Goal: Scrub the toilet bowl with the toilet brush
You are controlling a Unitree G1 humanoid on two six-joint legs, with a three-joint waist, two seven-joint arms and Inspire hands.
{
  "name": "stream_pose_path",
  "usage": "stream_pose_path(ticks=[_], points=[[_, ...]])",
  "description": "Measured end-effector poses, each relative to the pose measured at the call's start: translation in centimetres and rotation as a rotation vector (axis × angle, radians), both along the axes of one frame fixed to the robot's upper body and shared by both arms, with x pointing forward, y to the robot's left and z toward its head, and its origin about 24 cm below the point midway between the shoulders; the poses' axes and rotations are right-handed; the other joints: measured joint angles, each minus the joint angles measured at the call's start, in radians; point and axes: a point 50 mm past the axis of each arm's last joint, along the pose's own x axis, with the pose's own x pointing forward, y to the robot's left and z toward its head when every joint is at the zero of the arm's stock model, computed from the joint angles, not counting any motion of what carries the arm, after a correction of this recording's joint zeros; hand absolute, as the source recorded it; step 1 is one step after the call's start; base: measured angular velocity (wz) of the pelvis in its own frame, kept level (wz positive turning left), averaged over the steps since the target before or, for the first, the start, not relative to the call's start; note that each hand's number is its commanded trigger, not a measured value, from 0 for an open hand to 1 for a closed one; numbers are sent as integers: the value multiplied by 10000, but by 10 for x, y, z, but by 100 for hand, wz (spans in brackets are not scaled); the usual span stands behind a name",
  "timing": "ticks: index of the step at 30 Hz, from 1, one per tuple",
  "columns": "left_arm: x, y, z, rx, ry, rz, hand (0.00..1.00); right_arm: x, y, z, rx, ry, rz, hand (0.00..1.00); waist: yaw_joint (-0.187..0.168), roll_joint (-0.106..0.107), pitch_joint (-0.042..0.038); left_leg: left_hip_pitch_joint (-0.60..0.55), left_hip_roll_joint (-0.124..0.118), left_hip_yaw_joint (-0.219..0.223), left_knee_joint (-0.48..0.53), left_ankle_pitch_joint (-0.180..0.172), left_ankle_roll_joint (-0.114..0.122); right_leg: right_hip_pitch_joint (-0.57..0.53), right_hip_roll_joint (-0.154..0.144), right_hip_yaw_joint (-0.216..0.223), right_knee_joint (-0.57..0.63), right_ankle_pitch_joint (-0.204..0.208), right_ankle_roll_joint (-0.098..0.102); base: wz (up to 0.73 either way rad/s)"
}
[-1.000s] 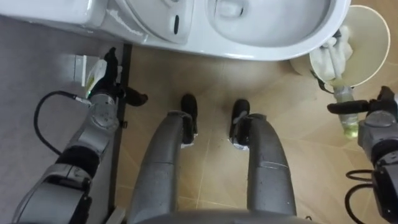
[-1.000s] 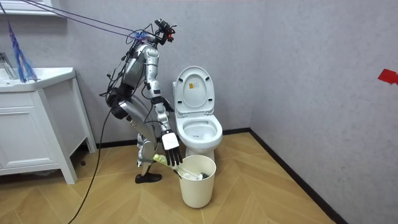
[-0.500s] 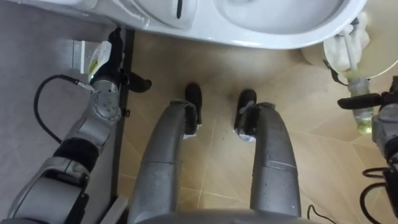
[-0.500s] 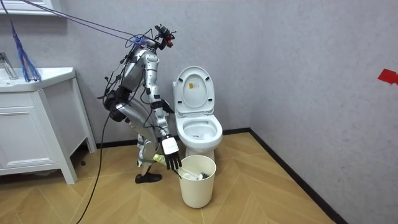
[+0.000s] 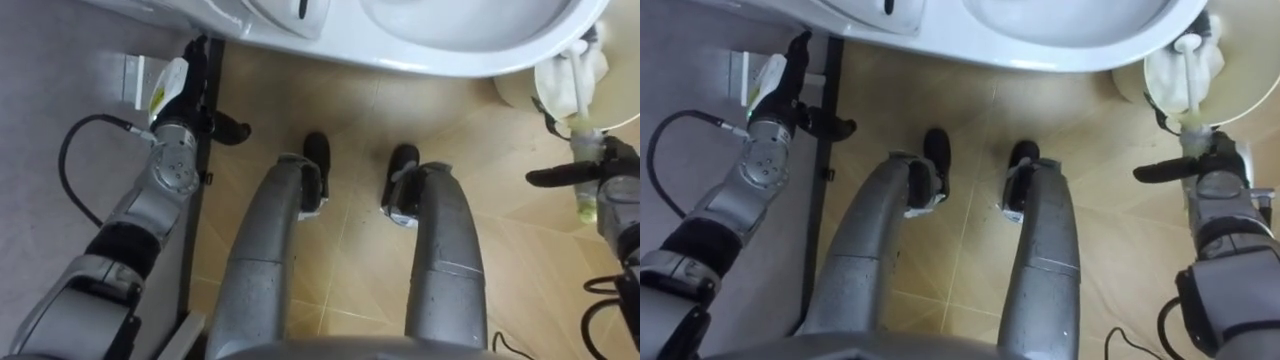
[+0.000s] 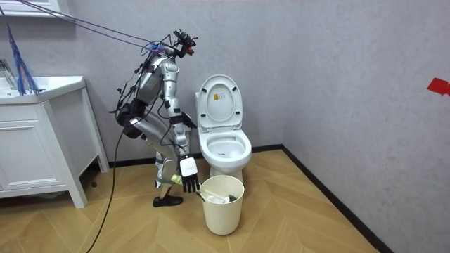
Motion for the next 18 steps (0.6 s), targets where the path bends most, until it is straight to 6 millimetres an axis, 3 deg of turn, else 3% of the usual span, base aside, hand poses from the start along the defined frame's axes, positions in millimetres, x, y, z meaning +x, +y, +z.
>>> stream_pose_path(ticks=[2,3,5,6,7,8,9,10,18], points=[[-1,0,-1,-4,39,6,0,0,0,0,71,-32,-56,11,0,0,0,-8,0,-5,-6,0,0,0,-2,-14,-13,0,0,0],[-1,0,-1,-3,34,-6,0,0,1,-1,109,-56,-87,25,-1,0,0,-12,1,-7,-17,0,1,0,1,-19,-31,1,1,0],[-2,-1,-1,11,28,-61,0,0,1,-1,138,-78,-102,24,-4,0,0,-16,3,-8,-36,0,1,0,4,-50,-61,1,1,0],[-2,-1,-2,12,33,-87,0,0,1,-1,145,-100,-136,42,-6,2,-1,-21,3,-12,-49,0,2,0,3,-61,-77,1,1,0],[-2,-1,-2,13,44,-87,0,0,1,-1,144,-140,-197,43,-5,2,-1,-21,3,-14,-50,-2,3,0,3,-65,-78,0,1,0],[-3,-1,-2,12,57,-86,0,-1,0,-1,95,-246,-382,53,-10,4,-2,-23,3,-19,-58,-5,4,0,5,-71,-84,-2,1,0],[-3,-1,-3,13,65,-82,0,-1,-1,0,48,-272,-440,83,-14,5,-2,-23,4,-22,-71,-5,4,0,6,-77,-94,-3,-1,0],[-3,-1,-3,14,68,-83,0,-1,0,-1,47,-270,-454,99,-13,6,-3,-23,5,-23,-73,-5,3,0,7,-78,-97,-3,-2,0],[-3,0,-2,-93,-5,40,0,-6,-3,-3,201,-244,-807,100,23,48,-11,-44,10,42,-67,-10,2,-83,8,3,-55,-9,3,0]])
